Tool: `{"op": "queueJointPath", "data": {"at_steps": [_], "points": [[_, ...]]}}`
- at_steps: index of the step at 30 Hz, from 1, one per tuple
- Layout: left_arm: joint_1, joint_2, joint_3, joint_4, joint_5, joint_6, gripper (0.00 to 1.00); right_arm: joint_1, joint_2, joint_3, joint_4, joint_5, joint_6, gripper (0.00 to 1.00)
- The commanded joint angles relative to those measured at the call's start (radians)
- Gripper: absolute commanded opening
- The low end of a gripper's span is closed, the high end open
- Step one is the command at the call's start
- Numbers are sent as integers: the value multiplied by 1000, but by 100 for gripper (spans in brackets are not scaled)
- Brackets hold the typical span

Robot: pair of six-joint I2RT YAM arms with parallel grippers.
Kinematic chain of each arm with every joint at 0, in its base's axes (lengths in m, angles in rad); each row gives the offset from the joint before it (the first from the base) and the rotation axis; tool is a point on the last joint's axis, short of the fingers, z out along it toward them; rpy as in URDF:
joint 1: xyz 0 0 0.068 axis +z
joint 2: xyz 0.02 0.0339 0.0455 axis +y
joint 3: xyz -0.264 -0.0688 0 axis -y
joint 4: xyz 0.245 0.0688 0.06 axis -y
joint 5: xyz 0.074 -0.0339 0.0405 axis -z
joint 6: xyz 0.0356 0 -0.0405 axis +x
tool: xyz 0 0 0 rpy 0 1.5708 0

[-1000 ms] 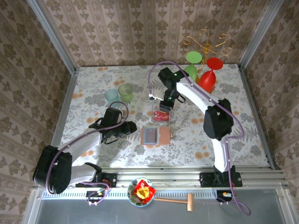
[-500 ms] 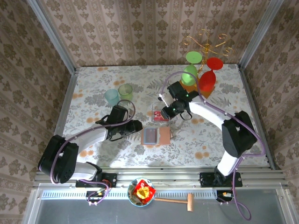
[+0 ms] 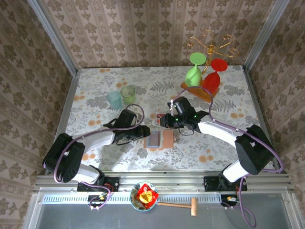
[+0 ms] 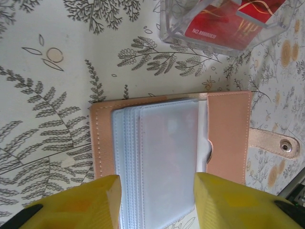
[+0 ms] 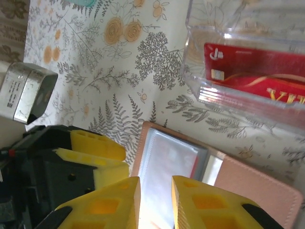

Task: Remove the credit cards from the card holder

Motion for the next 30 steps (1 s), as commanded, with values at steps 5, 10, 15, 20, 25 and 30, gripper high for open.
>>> {"op": "queueJointPath", "data": {"at_steps": [5, 10, 15, 20, 25, 30], "points": [[-32, 13, -23, 14, -12, -40, 44, 32, -7, -18, 8, -15, 147, 24], [-41, 18, -35, 15, -16, -47, 44, 38, 11, -7, -25, -4, 153, 23], [-43, 13, -50, 12, -16, -54, 44, 46, 17, -8, -55, 7, 168, 24], [-44, 8, -63, 14, -17, -62, 45, 55, 37, -4, -69, 1, 171, 24], [-47, -3, -74, 25, -18, -69, 45, 62, 54, 4, -77, -2, 174, 24], [-46, -18, -85, 45, -17, -80, 45, 68, 65, 6, -82, -2, 177, 24]]}}
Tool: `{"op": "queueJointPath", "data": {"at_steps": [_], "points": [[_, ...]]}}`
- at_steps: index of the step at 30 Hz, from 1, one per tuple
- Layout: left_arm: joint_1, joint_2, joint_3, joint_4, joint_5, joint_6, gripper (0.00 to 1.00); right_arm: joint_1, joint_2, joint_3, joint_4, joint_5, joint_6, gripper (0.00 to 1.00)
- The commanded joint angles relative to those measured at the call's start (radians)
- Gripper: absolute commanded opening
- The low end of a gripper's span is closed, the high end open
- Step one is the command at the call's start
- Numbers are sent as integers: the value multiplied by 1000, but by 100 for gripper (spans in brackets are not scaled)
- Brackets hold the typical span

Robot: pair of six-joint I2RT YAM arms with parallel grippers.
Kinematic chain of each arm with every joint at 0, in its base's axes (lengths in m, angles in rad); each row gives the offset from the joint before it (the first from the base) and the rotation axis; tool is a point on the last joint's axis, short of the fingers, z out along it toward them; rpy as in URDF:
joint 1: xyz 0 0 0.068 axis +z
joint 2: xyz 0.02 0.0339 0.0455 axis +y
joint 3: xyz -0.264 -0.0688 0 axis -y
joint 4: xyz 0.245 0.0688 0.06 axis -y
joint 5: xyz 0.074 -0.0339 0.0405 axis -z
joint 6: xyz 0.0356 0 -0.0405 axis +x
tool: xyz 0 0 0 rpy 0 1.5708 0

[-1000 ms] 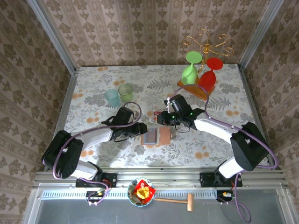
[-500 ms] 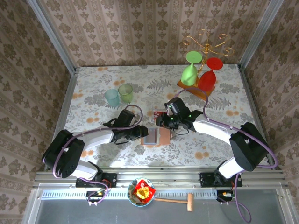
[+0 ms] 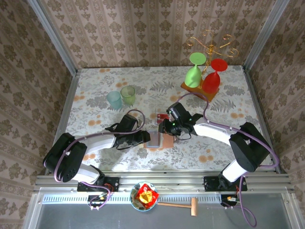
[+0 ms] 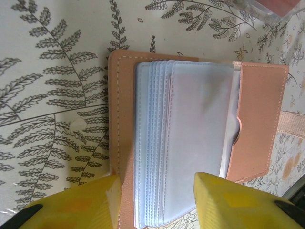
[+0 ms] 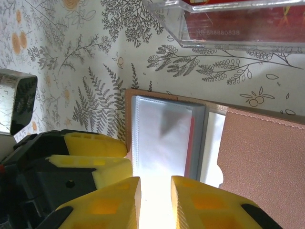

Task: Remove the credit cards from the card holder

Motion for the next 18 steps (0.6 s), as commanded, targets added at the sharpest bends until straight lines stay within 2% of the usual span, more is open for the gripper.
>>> {"op": "queueJointPath", "data": {"at_steps": [1, 8, 18], "points": [[-5, -24, -16, 21, -3, -19, 45, 9, 15, 16, -35, 2, 21, 24], [-5, -22, -23, 28, 0, -26, 44, 20, 45, 23, -26, -15, 33, 24], [-6, -41, -39, 12, -29, -36, 29, 31, 83, 55, -41, -21, 31, 22]]}}
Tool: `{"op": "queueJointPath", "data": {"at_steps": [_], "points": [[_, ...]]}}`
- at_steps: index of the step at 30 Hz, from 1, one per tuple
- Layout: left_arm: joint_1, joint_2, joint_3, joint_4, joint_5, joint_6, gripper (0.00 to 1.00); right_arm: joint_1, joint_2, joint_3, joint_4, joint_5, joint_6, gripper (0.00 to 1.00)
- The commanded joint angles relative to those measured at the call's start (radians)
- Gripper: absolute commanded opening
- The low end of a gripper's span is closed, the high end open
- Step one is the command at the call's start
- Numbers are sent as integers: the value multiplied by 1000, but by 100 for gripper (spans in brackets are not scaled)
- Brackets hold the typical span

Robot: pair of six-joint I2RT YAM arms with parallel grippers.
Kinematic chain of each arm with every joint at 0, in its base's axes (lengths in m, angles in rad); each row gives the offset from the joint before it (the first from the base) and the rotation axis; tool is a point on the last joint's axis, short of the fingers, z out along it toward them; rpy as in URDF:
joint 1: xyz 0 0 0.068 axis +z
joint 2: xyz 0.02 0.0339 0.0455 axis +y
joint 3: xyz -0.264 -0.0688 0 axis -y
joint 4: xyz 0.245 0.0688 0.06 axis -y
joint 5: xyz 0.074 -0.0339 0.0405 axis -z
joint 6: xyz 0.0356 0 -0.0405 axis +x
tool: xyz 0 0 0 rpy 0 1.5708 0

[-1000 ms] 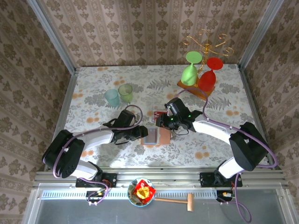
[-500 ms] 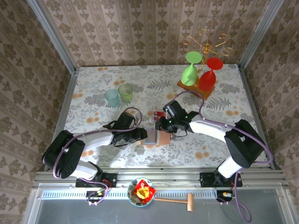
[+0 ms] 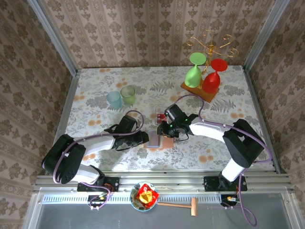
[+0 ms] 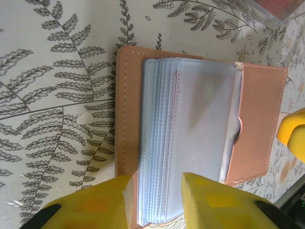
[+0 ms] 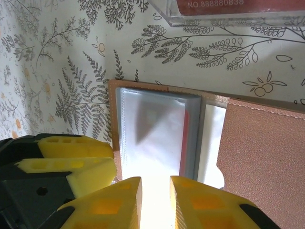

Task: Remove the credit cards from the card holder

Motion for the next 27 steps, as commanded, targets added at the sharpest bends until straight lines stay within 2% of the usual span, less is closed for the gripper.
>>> {"op": "queueJointPath", "data": {"at_steps": [1, 12, 27], "points": [[-5, -19, -16, -5, -17, -9, 28, 8, 12, 32, -31, -16, 9, 22], [-5, -25, -42, 7, -17, -18, 16, 23, 50, 45, -31, -21, 18, 20], [-6, -35, -62, 7, -19, -23, 12, 39, 109, 66, 4, -54, 36, 21]]}}
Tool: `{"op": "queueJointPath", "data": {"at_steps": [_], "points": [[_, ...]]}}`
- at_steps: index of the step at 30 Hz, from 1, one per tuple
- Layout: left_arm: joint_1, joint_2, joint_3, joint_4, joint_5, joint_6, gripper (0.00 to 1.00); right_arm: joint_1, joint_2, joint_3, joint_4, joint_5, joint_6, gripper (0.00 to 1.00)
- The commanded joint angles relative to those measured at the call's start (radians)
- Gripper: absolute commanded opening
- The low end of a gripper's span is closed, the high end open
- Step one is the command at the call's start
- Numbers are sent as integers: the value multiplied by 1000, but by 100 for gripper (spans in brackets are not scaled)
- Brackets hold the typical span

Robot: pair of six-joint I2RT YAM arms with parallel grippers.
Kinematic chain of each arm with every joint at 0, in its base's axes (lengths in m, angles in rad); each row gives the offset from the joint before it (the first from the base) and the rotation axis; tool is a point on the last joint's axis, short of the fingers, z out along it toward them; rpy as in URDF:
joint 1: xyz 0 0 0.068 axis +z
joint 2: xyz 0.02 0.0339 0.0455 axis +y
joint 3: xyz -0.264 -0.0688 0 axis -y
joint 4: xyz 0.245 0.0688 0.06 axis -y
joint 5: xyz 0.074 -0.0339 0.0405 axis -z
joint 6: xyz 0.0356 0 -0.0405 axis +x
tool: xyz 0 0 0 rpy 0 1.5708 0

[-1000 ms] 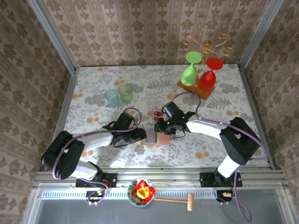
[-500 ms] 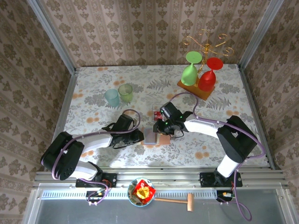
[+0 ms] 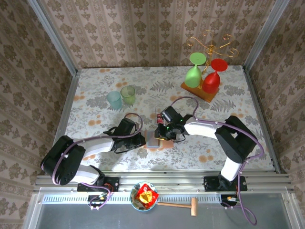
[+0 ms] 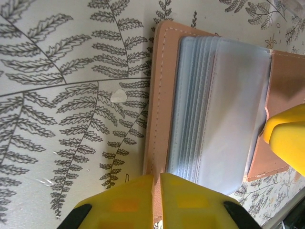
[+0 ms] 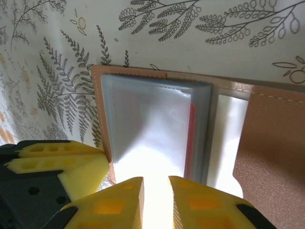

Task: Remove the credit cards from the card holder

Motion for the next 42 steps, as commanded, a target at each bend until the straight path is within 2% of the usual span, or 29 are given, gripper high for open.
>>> {"op": "queueJointPath", "data": {"at_steps": [1, 12, 22, 42], "points": [[-5, -19, -14, 3, -8, -16, 12, 9, 25, 32, 5, -23, 16, 20], [-6, -17, -13, 0, -8, -15, 12, 10, 49, 30, 2, -25, 16, 21], [-6, -23, -12, -5, -14, -14, 12, 10, 25, 19, -52, 32, 5, 22], [-4, -32, -5, -21, -19, -8, 12, 10, -5, 7, -67, 51, -1, 23]]}}
